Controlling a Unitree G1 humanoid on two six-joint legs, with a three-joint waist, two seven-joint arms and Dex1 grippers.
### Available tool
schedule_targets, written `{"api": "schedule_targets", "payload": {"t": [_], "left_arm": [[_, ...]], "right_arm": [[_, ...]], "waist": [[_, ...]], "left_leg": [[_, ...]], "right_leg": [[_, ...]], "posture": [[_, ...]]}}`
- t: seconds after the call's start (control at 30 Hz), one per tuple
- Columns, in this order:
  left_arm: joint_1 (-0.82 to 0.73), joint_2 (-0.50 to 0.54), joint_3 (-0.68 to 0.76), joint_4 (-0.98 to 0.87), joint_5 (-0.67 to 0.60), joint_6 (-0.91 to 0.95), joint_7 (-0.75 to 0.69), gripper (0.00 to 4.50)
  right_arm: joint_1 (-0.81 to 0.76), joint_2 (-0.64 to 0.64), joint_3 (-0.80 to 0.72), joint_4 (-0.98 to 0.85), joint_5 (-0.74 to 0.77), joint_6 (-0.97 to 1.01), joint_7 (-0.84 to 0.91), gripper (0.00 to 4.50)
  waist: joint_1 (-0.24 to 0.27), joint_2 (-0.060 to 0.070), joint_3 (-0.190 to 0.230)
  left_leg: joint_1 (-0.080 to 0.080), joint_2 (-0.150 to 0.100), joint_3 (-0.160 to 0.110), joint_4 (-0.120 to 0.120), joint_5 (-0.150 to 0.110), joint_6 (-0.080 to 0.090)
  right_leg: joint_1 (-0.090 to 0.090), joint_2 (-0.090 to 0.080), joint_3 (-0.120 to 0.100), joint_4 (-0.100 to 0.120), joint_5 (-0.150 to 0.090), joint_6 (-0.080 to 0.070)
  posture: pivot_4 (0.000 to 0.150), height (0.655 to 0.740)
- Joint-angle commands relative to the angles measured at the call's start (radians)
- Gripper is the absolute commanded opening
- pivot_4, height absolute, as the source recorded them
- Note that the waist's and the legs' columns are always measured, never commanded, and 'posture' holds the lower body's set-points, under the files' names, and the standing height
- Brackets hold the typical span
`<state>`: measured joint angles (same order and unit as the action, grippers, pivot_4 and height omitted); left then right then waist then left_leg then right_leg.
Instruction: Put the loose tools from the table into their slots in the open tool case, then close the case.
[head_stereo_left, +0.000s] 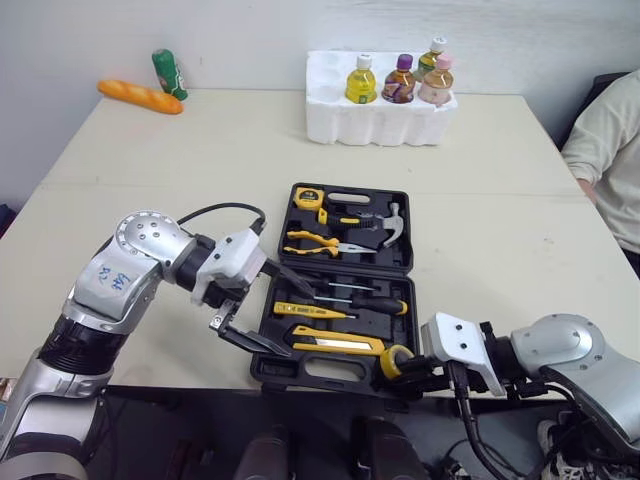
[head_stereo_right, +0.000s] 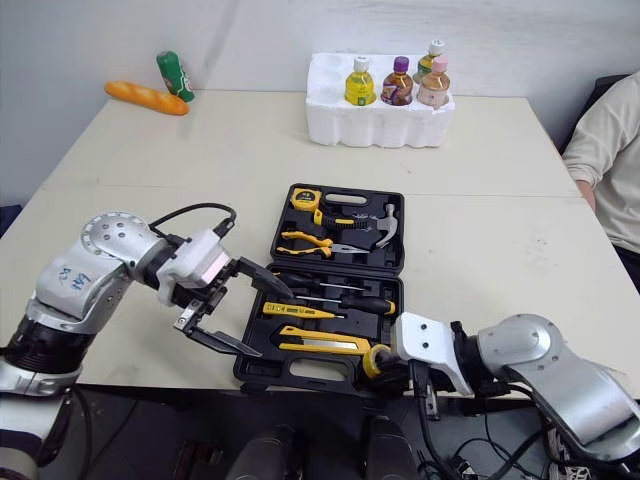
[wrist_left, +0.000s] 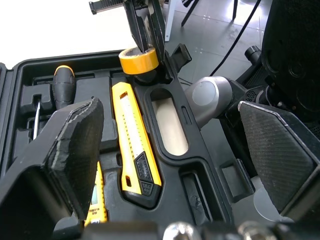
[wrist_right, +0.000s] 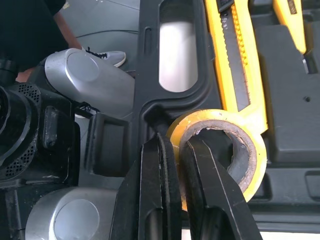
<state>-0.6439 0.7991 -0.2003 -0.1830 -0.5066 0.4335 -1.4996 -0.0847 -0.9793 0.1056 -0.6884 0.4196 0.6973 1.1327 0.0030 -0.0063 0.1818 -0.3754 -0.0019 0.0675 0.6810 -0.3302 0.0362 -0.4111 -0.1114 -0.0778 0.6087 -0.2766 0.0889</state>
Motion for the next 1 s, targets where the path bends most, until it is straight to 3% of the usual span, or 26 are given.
{"api": "schedule_targets", "payload": {"t": [0.03,0.23,0.27,0.33,0.5,0.6,0.73,0.9,0.93,1.0], "left_arm": [[-0.006,-0.003,0.003,-0.012,-0.001,-0.011,-0.016,4.50],[-0.007,-0.003,0.003,-0.009,0.000,-0.014,-0.021,4.50],[-0.007,-0.003,0.003,-0.007,0.001,-0.015,-0.021,4.50],[-0.007,-0.003,0.002,-0.006,0.001,-0.016,-0.022,4.50],[-0.011,-0.005,0.000,-0.006,0.000,-0.015,-0.020,4.50],[-0.011,-0.006,-0.003,0.002,0.005,-0.019,-0.021,4.50],[-0.014,-0.010,-0.005,0.003,0.005,-0.017,-0.019,4.50],[-0.023,-0.014,-0.005,0.009,0.007,-0.012,-0.014,4.50],[-0.022,-0.014,-0.004,0.010,0.008,-0.012,-0.013,4.50],[-0.020,-0.010,-0.007,0.013,0.014,-0.016,-0.014,4.50]], "right_arm": [[0.013,-0.013,0.012,-0.027,0.000,-0.025,-0.004,0.03],[0.012,-0.013,0.003,-0.040,0.030,-0.019,-0.008,0.03],[0.000,-0.001,-0.013,-0.052,0.066,0.008,-0.018,0.92],[-0.015,0.011,-0.040,-0.069,0.121,0.045,-0.031,1.74],[0.004,-0.015,-0.118,-0.076,0.178,0.028,-0.015,4.31],[0.009,-0.004,-0.142,-0.025,0.168,-0.027,-0.009,4.31],[0.017,0.105,-0.128,0.015,0.208,-0.076,-0.043,2.93],[0.093,0.150,-0.063,0.045,0.102,-0.245,-0.016,0.27],[0.104,0.151,-0.058,0.057,0.097,-0.259,-0.013,0.06],[0.125,0.156,-0.038,0.103,0.061,-0.300,-0.012,0.06]], "waist": [[0.001,0.000,0.000],[0.002,0.000,0.000],[0.002,0.000,0.000],[0.001,0.000,0.000],[0.003,0.000,0.000],[0.007,0.000,0.000],[0.009,0.000,0.000],[0.014,0.000,0.000],[0.015,0.000,0.000],[0.018,0.000,0.000]], "left_leg": [[0.000,0.000,0.000,0.000,0.000,0.000],[0.000,0.000,0.000,0.000,0.000,0.001],[0.000,0.000,0.000,0.000,0.000,0.001],[0.000,0.000,0.000,0.000,0.000,0.001],[0.000,0.000,-0.001,0.000,0.000,0.001],[0.000,0.000,-0.001,0.000,-0.001,0.002],[0.000,0.000,-0.001,0.000,-0.001,0.002],[0.000,0.000,0.000,0.000,-0.001,0.002],[0.000,0.000,0.000,0.000,-0.001,0.002],[0.000,-0.001,0.001,0.001,-0.001,0.002]], "right_leg": [[0.000,0.000,0.000,0.000,0.000,0.000],[0.000,0.000,0.000,0.000,0.000,0.000],[0.000,0.000,0.000,0.000,0.000,0.000],[0.000,0.000,0.000,0.000,0.000,0.000],[0.000,0.000,0.000,-0.001,0.000,0.000],[0.001,0.000,0.000,-0.001,0.000,0.000],[0.001,0.000,0.000,-0.001,0.000,0.000],[0.001,0.000,0.000,-0.001,0.000,0.000],[0.001,0.000,0.000,-0.001,0.000,0.000],[0.001,0.000,0.000,-0.001,0.000,0.000]], "posture": [[0.150,0.7367],[0.150,0.7367],[0.150,0.7367],[0.150,0.7367],[0.150,0.7367],[0.150,0.7367],[0.150,0.7367],[0.150,0.7367],[0.150,0.7367],[0.150,0.7367]]}}
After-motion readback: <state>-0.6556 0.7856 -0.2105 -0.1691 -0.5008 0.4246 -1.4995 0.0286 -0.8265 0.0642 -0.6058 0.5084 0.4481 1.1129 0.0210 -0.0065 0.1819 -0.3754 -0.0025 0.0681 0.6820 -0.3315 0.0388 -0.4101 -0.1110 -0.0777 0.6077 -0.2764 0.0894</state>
